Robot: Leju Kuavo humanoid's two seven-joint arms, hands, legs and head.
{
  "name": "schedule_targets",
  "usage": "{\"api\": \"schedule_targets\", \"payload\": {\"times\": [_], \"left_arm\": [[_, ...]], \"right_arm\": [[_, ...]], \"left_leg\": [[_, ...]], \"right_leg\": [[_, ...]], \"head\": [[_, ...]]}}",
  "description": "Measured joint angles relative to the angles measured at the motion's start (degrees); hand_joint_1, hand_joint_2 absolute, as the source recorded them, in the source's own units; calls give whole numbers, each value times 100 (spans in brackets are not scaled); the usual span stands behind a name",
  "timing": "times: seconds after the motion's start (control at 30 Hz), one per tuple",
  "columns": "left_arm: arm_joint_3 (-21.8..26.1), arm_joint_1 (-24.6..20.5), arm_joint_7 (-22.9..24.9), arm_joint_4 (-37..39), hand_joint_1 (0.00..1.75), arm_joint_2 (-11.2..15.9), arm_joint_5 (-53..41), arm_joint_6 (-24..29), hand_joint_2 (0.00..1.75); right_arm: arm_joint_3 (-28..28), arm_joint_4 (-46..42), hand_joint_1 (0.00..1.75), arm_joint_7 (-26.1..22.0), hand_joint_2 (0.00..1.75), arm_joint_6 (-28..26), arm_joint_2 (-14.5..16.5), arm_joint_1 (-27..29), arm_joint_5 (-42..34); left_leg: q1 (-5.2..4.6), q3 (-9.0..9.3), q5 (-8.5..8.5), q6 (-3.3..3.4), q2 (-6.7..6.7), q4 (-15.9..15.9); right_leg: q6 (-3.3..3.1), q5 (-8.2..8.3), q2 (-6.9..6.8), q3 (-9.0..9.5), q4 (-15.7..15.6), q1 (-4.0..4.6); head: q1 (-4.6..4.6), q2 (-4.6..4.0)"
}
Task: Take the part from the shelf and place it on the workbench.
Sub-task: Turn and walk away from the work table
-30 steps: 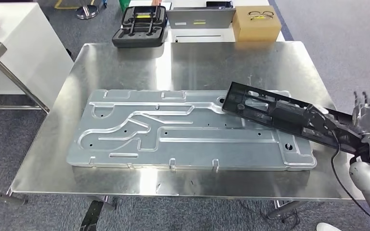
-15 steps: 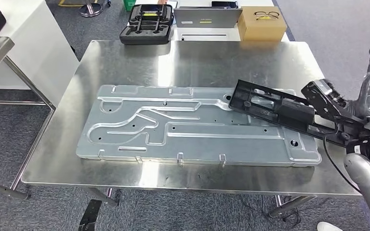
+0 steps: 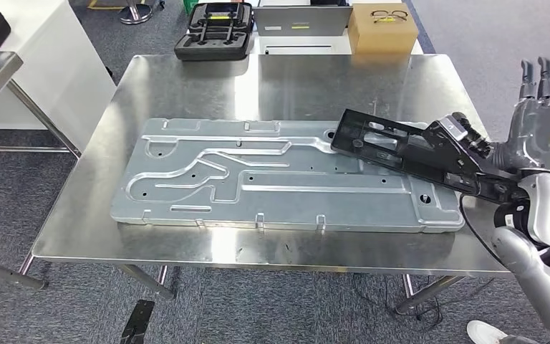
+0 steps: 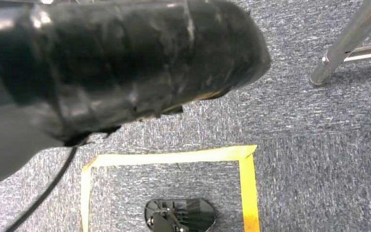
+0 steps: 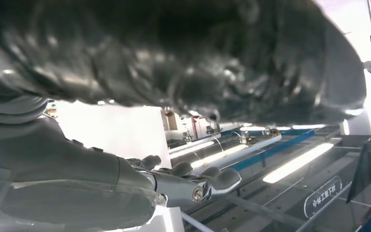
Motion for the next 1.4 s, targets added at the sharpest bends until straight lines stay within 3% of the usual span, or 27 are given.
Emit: {"api": "schedule_targets", "payload": {"times": [0.13, 0.2, 0.27, 0.33, 0.37, 0.47, 0.5, 0.6, 0.67, 0.7, 0.77, 0.83, 0.87, 0.9, 0.97, 1.03, 1.13, 1.17, 1.23, 1.3, 1.33, 1.37, 1.4], "left_arm": [[-1, 5, 21, 0, 0, 15, 1, 16, 0], [-1, 4, 23, 0, 0, 18, 1, 19, 0], [-1, 5, 23, 0, 0, 18, 2, 21, 0], [-1, 15, 23, 0, 0, 18, 4, 25, 0], [-1, 20, 23, 0, 0, 18, 5, 28, 0], [-1, 28, 21, 0, 0, 17, 7, 42, 0], [-1, 31, 21, 0, 0, 17, 7, 50, 0], [-1, 55, 19, 1, 0, 14, 7, 70, 0], [-1, 67, 19, 2, 0, 12, 11, 75, 0], [-1, 68, 18, 2, 0, 12, 14, 76, 0], [-1, 69, 16, 2, 0, 11, 19, 77, 0], [-1, 75, 14, 2, 0, 8, 31, 76, 0], [-1, 79, 13, 2, 0, 6, 44, 76, 0], [-1, 81, 13, 2, 0, 4, 58, 76, 0], [-1, 77, 11, 2, 0, 4, 81, 76, 0], [1, 70, 7, 3, 0, 6, 89, 76, 0], [1, 83, 1, 12, 0, 15, 108, 76, 0], [1, 89, -3, 15, 0, 19, 116, 76, 0], [1, 94, -9, 15, 0, 20, 127, 75, 0], [1, 102, -10, 15, 0, 20, 134, 74, 0], [1, 109, -10, 15, 0, 20, 138, 74, 0], [1, 117, -10, 15, 0, 20, 140, 74, 0], [1, 124, -9, 15, 0, 19, 142, 73, 0]], "right_arm": [[32, -4, 0, -15, 0, -28, 22, 18, 0], [39, -3, 0, -23, 0, -60, 24, 24, -1], [45, -2, 0, -28, 0, -85, 27, 44, -2], [58, -1, 0, -30, 0, -92, 29, 81, -2], [66, -1, 0, -30, 0, -96, 30, 94, -2], [77, -6, 0, -30, 0, -116, 28, 111, -2], [77, -13, 0, -28, 0, -130, 24, 130, -4], [76, -35, 0, -17, 0, -192, 12, 206, -34], [75, -52, 0, -13, 0, -211, 11, 232, -59], [74, -65, 0, -13, 0, -213, 10, 241, -66], [73, -91, 0, -12, 0, -214, 10, 264, -79], [71, -104, 0, -11, 0, -214, 9, 301, -96], [68, -113, 0, -11, 0, -214, 7, 323, -103], [63, -126, 0, -11, 0, -214, 0, 344, -110], [34, -167, 0, -11, 0, -214, -29, 371, -122], [-10, -195, 0, -9, 0, -214, -55, 387, -145], [-57, -205, 0, 20, 0, -254, -72, 469, -227], [-83, -209, 0, 33, 0, -284, -80, 513, -271], [-169, -215, 0, 47, 0, -337, -105, 587, -354], [-265, -216, 0, 50, 0, -349, -129, 653, -393], [-299, -216, 0, 51, 0, -349, -139, 692, -400], [-327, -216, 0, 52, 0, -350, -146, 728, -403], [-350, -217, 0, 52, 0, -350, -155, 754, -404]], "left_leg": [[-52, 57, 163, 132, 10, -230], [-34, 46, 289, 206, 30, -352], [-40, -29, 352, 248, 37, -361], [-43, -126, 391, 251, 37, -320], [-41, -179, 405, 246, 36, -285], [-40, -340, 417, 208, 31, -107], [-47, -383, 422, 186, 28, -57], [-54, -440, 469, 101, 21, -21], [-36, -510, 350, 26, 24, 101], [-19, -591, 182, -15, 27, 296], [29, -822, -270, -91, 31, 962], [71, -926, -511, -122, 31, 1452], [82, -836, -488, -121, 31, 1415], [89, -635, -386, -110, 31, 1165], [80, -99, -179, -75, 29, 374], [32, 179, -86, -21, 24, -94], [-24, 172, 42, 87, 34, -214], [-23, 168, 109, 130, 43, -276], [-13, 129, 235, 213, 63, -370], [-23, 33, 299, 255, 65, -359], [-25, -22, 321, 256, 65, -335], [-25, -81, 340, 252, 65, -304], [-22, -142, 355, 244, 65, -263]], "right_leg": [[140, 45, 2, -24, -37, -35], [153, -233, 5, -142, 263, -19], [151, -671, 8, -365, 914, -2], [169, -846, 8, -434, 1310, -2], [180, -785, 7, -325, 1217, -8], [183, -462, 8, 280, 256, -17], [166, -415, 14, 377, 65, -10], [65, -339, 34, 352, 9, 12], [-7, -265, 33, 310, -11, -2], [-37, -227, 30, 279, -20, -12], [-61, -161, 29, 202, -20, -9], [-59, -97, 28, 116, -19, 0], [-54, -66, 28, 75, -18, 4], [-48, -34, 29, 38, -18, 6], [-20, 24, 32, -12, -21, 7], [42, 81, 32, -31, -41, -7], [158, 149, 33, -47, -91, -51], [180, 85, 32, -74, -51, -53], [189, -293, 31, -225, 355, -36], [195, -738, 33, -428, 1044, -15], [204, -837, 33, -467, 1281, -14], [214, -828, 31, -410, 1322, -18], [224, -737, 28, -250, 1153, -26]], "head": [[4, 0], [13, 0], [18, 0], [18, 0], [19, 0], [19, 0], [18, 0], [14, 0], [5, 0], [-3, 0], [-19, 0], [-19, 0], [-19, 0], [-19, 0], [-18, 0], [-15, 0], [-7, 0], [0, 0], [20, 0], [29, 0], [30, 0], [29, 0], [30, 0]]}}
